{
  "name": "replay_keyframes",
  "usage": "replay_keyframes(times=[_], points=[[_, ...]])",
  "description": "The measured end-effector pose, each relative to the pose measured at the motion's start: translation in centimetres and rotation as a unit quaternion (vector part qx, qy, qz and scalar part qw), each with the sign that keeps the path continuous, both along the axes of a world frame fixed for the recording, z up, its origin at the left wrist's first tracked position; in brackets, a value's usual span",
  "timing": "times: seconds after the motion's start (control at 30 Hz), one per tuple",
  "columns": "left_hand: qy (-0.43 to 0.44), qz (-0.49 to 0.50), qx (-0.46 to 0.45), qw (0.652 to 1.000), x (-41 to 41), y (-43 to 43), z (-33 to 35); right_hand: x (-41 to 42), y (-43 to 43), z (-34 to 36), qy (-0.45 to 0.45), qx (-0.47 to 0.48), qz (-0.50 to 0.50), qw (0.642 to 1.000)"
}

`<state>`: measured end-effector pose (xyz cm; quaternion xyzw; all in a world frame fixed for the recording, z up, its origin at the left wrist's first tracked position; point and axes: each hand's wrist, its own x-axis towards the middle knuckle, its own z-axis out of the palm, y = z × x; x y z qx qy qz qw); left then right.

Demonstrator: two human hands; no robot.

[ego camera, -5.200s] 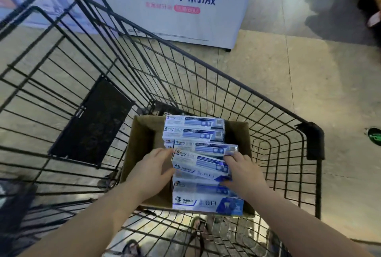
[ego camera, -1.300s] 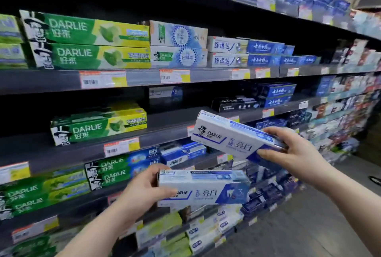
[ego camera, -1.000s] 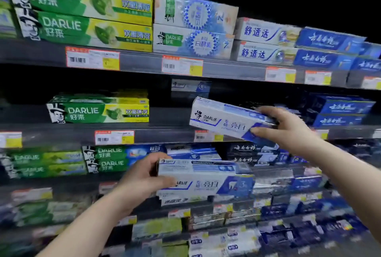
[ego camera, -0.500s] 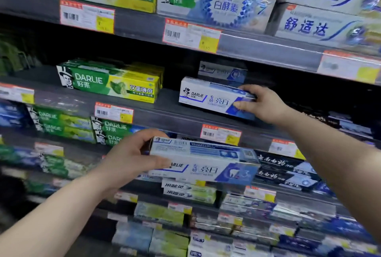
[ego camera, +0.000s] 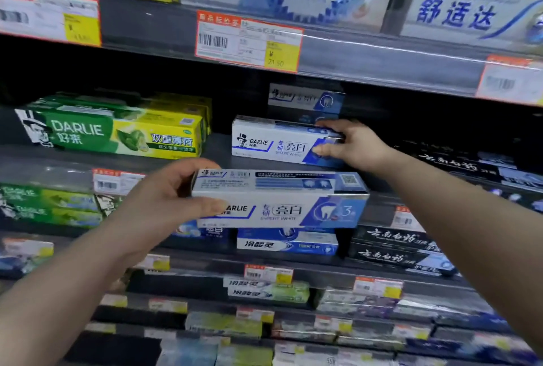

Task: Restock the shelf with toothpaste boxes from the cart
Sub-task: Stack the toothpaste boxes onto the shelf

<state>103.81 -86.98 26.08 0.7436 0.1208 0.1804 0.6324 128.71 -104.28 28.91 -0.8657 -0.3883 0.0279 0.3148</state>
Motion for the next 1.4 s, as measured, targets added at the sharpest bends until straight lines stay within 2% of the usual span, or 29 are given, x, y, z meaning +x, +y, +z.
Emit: replay_keyframes(times=[0.2, 0.33, 0.5, 0.63, 0.73, 1.03, 1.17, 1.27, 1.4], points=[[-0.027, -0.001, 0.010, 1.000, 1.5, 0.3, 0.6, 0.3, 0.4, 0.0, 0.018, 0.008, 0.001, 1.000], [-0.052, -0.004, 0.030, 0.998, 3.3, 0.8, 1.6, 0.2, -1.2, 0.7, 0.074, 0.102, -0.012, 0.992], [-0.101, 0.015, 0.028, 0.994, 6.5, 1.5, 4.0, -0.2, -5.1, 1.9, 0.031, 0.167, -0.051, 0.984], [-0.112, 0.017, 0.020, 0.993, 9.2, 1.9, 5.8, 0.0, -7.0, 1.5, -0.018, 0.131, -0.098, 0.986], [-0.115, 0.041, 0.008, 0.993, 11.1, 2.4, 6.2, -0.3, -7.2, 1.1, -0.013, 0.125, -0.110, 0.986], [-0.083, 0.015, -0.014, 0.996, 14.1, 3.9, 4.9, -0.2, -4.7, 0.4, 0.015, 0.109, -0.103, 0.989], [-0.094, 0.054, 0.021, 0.994, 14.2, 3.9, 4.2, -0.5, -3.3, -0.2, 0.030, 0.109, -0.095, 0.989], [-0.096, 0.069, 0.005, 0.993, 14.1, 3.7, 3.9, -0.8, -2.4, -0.7, 0.034, 0.137, -0.102, 0.985], [-0.082, 0.122, 0.083, 0.986, 13.5, 3.1, 3.5, -0.8, -1.8, -1.1, 0.037, 0.161, -0.105, 0.981]])
